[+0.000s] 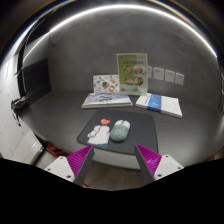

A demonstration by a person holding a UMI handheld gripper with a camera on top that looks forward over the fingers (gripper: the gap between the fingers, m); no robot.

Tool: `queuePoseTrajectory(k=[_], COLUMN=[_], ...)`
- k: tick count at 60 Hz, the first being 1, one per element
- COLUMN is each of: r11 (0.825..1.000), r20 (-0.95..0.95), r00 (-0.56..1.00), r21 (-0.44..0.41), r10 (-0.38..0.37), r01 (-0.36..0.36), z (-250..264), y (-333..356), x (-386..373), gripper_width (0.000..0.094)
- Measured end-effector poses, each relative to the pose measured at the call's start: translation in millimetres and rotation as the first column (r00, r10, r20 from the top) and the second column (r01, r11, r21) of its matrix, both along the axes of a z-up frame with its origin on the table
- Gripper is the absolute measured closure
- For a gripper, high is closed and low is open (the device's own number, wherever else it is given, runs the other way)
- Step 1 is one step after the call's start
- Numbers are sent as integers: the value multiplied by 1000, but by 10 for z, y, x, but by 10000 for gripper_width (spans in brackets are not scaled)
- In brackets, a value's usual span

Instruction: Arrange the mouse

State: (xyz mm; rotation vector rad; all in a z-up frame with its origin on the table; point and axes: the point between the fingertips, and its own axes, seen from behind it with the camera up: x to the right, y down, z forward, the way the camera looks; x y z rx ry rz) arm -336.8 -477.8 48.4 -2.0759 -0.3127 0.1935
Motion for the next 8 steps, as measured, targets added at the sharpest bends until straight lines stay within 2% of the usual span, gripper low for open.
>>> queuePoseTrajectory(k=[8], r11=[998], r20=[4], r00=[998], r21=[-34], r10=[61], r01=[-60], z=[-57], y=[-555], x=[-135], gripper_width=[91])
